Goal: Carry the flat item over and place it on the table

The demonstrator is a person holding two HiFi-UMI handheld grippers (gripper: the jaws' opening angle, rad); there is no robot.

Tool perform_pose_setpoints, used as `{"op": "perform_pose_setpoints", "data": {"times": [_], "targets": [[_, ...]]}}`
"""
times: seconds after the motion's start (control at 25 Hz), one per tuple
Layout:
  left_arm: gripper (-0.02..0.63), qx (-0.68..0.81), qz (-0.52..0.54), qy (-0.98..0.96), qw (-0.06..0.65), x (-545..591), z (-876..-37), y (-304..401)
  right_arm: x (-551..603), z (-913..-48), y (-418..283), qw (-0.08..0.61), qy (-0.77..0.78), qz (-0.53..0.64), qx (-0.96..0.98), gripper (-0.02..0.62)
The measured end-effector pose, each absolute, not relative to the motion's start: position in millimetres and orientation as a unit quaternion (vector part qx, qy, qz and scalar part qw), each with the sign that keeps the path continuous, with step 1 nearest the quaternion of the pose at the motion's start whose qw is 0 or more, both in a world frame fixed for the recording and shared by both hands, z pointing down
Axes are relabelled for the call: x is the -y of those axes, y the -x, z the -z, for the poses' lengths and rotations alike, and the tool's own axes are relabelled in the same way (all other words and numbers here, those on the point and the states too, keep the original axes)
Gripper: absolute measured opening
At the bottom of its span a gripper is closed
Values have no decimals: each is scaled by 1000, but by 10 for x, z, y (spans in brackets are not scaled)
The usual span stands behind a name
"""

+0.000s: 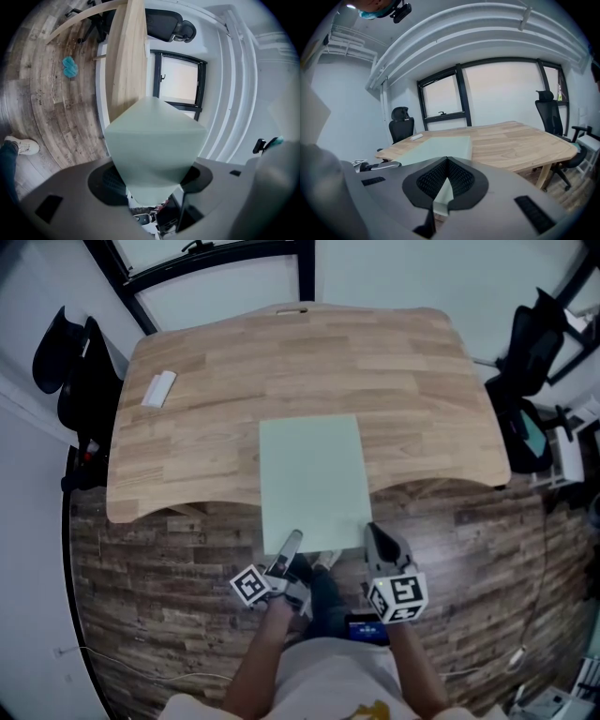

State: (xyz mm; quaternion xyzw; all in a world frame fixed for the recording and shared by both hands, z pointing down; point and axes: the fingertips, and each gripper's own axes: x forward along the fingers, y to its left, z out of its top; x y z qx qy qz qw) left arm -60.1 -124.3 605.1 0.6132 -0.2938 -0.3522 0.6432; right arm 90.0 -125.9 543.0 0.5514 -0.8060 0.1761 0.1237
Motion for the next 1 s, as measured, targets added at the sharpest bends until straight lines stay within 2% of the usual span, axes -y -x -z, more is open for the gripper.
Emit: {"op": "perform_pose_setpoints", "data": {"times": [1.0], "targets": [[287, 303, 357, -597, 651, 1361, -6279, 597, 1447, -5609, -923, 139, -542, -189, 807, -2]]}}
